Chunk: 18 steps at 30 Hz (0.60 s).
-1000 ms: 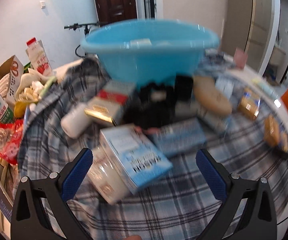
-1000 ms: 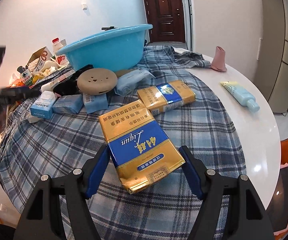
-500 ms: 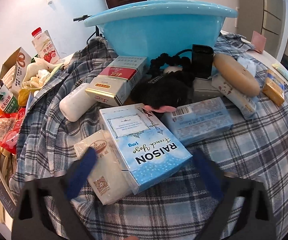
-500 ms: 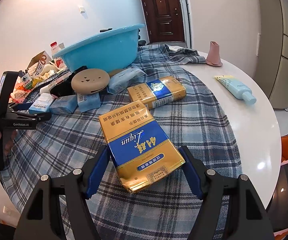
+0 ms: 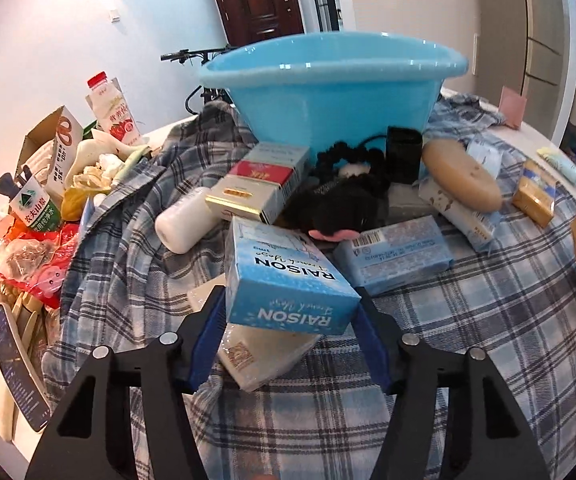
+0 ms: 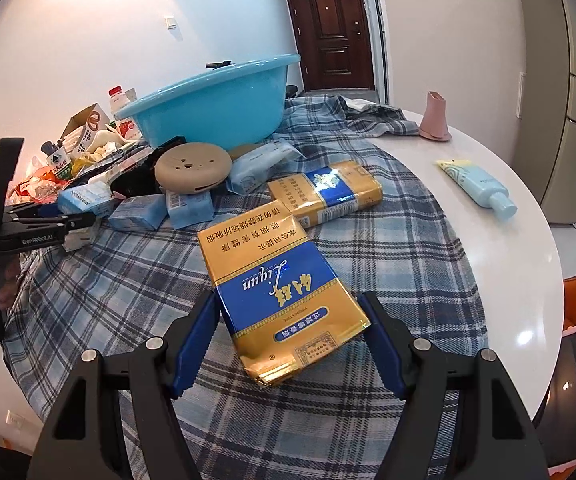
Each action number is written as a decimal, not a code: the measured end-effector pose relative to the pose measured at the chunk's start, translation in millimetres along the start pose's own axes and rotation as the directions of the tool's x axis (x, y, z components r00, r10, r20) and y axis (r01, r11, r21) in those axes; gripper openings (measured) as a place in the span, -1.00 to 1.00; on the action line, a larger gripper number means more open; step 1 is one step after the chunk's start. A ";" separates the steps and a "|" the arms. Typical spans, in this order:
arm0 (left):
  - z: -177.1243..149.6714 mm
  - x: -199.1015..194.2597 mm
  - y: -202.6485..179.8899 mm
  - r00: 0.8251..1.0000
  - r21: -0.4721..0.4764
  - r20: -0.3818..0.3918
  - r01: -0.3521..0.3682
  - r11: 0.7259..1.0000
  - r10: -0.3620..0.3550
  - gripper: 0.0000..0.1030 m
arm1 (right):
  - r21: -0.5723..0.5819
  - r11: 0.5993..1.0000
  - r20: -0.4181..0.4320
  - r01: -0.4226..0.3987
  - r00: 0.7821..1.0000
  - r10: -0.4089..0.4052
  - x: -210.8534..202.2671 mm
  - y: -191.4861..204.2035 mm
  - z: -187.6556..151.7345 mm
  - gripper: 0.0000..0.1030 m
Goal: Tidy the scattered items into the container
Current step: 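Grasp the gold-and-blue Liqun box with the right tool while the left tool grasps the blue RAISON box, then lift both held boxes and carry them over the blue basin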
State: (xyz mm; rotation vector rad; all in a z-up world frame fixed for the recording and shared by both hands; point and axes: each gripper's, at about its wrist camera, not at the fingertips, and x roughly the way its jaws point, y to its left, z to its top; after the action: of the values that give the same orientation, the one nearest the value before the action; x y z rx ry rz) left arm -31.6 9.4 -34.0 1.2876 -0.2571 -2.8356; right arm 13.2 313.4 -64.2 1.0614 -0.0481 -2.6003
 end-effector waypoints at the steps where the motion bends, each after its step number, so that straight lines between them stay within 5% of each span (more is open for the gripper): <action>1: 0.0 -2.7 1.0 1.000 -0.002 0.006 0.004 1.000 -0.004 0.15 | -0.002 1.000 0.001 0.000 1.000 0.000 -0.2 1.5 0.3 0.42; 18: 16.5 -54.7 9.9 0.989 -0.014 0.142 0.036 0.999 -0.034 0.15 | -0.049 0.999 0.047 -0.009 0.999 0.011 -15.3 22.2 19.4 0.42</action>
State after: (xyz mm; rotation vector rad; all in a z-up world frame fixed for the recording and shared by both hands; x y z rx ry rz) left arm -8.4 6.6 19.0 1.1004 -0.2151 -2.9564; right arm 16.5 295.4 -36.4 0.9806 -0.0016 -2.6036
